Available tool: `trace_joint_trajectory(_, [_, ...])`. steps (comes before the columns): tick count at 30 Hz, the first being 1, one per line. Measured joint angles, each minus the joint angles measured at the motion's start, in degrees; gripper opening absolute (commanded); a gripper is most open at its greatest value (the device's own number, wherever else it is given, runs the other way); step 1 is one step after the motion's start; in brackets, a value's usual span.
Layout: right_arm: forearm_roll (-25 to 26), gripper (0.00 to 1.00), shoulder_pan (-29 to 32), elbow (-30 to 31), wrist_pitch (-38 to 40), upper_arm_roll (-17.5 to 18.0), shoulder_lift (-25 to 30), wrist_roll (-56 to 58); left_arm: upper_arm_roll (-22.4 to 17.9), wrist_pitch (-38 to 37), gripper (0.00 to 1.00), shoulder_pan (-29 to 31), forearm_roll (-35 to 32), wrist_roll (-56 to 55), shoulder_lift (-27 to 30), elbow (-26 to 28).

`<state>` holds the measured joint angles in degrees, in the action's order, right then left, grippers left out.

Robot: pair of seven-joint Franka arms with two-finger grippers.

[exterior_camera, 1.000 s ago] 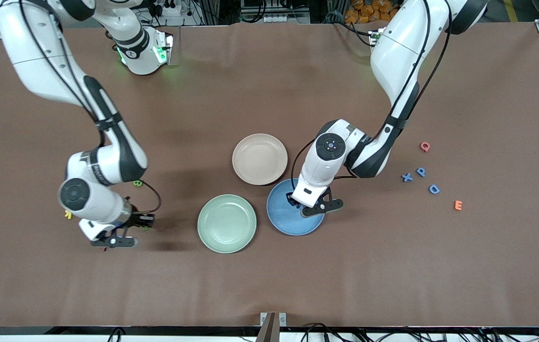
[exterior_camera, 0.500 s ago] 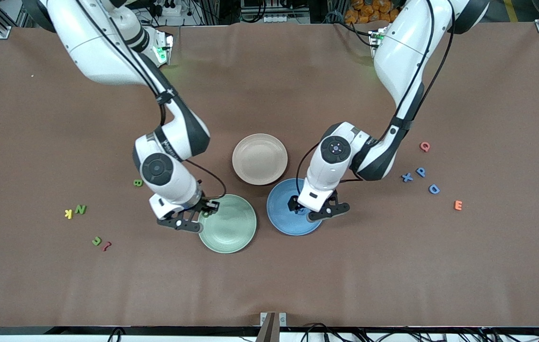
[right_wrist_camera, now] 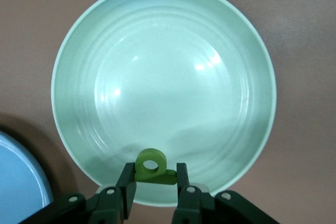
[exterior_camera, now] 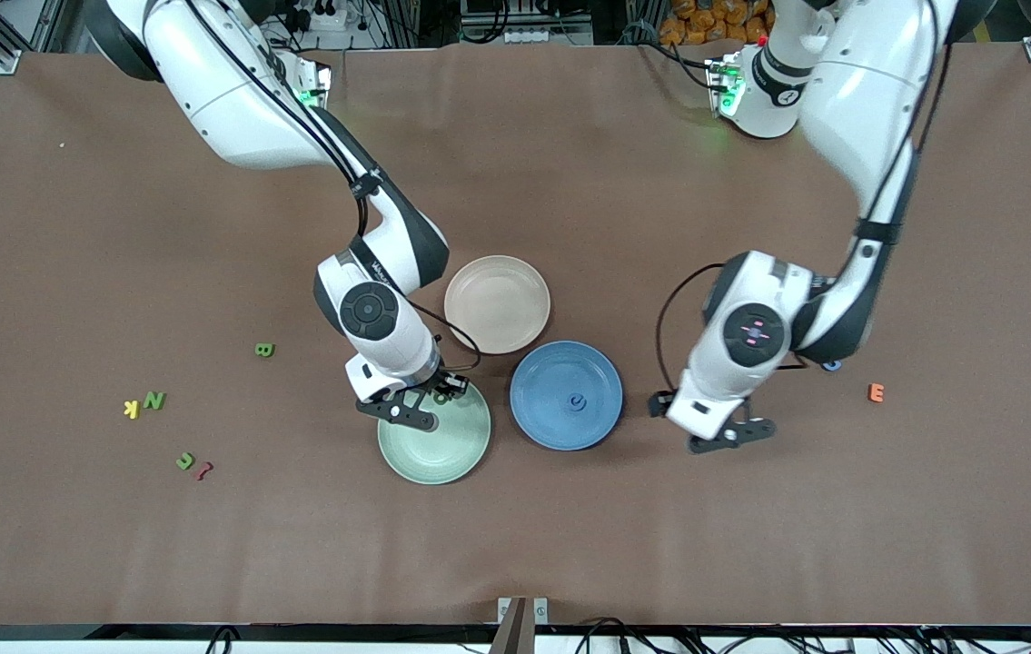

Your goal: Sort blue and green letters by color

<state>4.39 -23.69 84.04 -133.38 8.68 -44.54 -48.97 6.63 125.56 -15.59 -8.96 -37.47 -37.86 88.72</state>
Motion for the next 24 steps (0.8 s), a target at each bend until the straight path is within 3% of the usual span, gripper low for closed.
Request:
trace_joint_trajectory(1, [-0.01, 1.00, 0.01, -0.17, -0.08, -0.08, -0.14, -0.06, 0.04, -1.09, 1.00, 0.97, 0.00, 0.80, 0.45, 0.30])
trace_joint_trajectory(13, [-0.02, 1.00, 0.27, -2.05, 0.65, -0.42, 0.04, -0.58, 0.05, -2.64, 1.00, 10.17, -0.21, 5.64, 2.78, 6.80])
trace_joint_trajectory(24, [-0.02, 1.00, 2.07, -2.92, 17.14, -0.94, 6.46, 3.66, 0.09, -1.84, 1.00, 14.79, -0.25, 15.01, 7.94, 14.18])
